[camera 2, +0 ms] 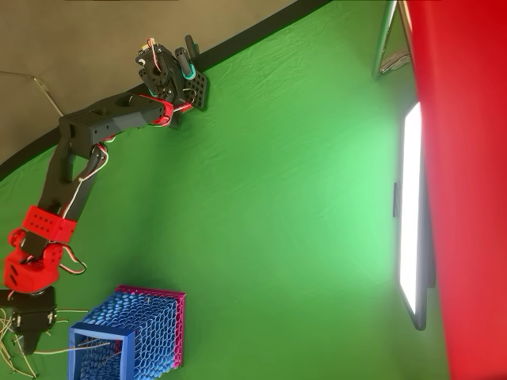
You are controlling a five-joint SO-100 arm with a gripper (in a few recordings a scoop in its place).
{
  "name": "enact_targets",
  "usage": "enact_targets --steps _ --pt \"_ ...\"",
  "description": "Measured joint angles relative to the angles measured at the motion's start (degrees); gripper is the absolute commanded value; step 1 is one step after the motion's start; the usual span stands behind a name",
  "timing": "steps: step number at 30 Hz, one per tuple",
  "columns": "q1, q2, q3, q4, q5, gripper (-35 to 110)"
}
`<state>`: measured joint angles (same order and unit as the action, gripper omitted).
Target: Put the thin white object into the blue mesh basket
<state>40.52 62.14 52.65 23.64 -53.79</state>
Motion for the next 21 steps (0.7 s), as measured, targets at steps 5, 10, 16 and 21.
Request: enact_targets --steps 5,10,16,21 --pt "-0.44 1.14 6.33 -6.50 -9.76 22" --pt "-1.58 1.85 6.68 -7.56 -14.15 26" --pt "-3.87 6.59 11.16 -7.56 -17.75 27" --pt "-6.24 11.69 17.67 -8.00 -20.04 28"
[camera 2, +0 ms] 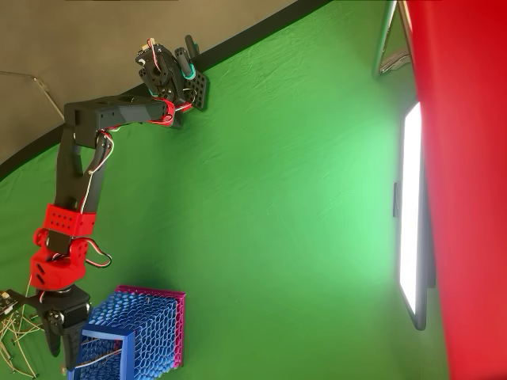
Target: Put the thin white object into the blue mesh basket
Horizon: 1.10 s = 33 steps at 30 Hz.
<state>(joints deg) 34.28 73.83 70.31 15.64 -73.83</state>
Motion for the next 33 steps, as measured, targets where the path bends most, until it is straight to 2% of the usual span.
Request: enact_targets --steps 7,14,21,27,33 --pt "-2.81 7.65 14.59 -7.38 -3.69 29" --pt "-6.94 16.08 26.46 -12.22 -3.34 29" --pt "-13.45 26.54 35.68 -13.36 4.66 20" --pt "-18.46 38.85 48.87 -13.36 13.62 4" --pt "-21.80 50.80 62.40 -13.36 20.13 1"
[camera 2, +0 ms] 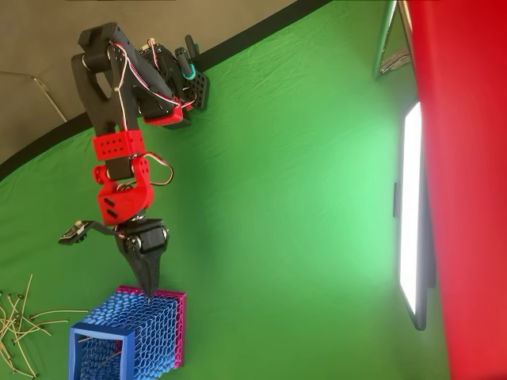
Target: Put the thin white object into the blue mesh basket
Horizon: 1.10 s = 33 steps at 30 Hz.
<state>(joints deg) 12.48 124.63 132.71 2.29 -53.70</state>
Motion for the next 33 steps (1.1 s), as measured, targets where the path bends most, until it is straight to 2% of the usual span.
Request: enact_targets --steps 17,21,27,33 --pt "-5.10 39.81 41.66 0.79 22.85 0" --pt "-5.10 47.99 42.98 15.03 31.29 0" --pt "-9.32 59.68 43.51 35.33 37.18 1" --pt "-10.28 65.04 43.51 46.14 42.28 1"
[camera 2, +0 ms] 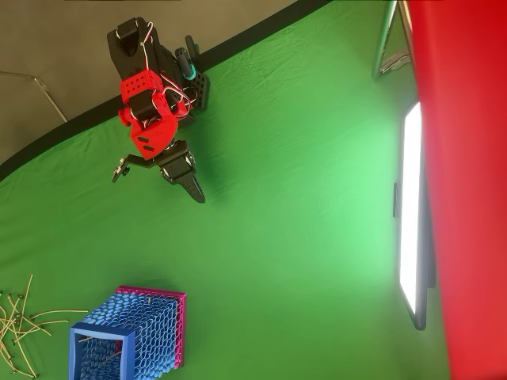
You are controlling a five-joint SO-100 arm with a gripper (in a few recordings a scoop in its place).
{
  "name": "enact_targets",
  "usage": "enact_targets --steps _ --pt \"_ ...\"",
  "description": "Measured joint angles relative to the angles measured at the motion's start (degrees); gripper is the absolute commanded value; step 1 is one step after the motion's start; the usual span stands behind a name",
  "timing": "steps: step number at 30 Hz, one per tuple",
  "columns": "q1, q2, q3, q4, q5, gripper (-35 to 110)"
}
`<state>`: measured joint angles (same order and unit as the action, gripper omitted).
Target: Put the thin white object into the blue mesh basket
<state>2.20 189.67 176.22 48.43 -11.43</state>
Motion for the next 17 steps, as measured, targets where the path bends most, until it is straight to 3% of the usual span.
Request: enact_targets --steps 17 --pt "0.09 0.44 0.00 0.70 1.85 1"
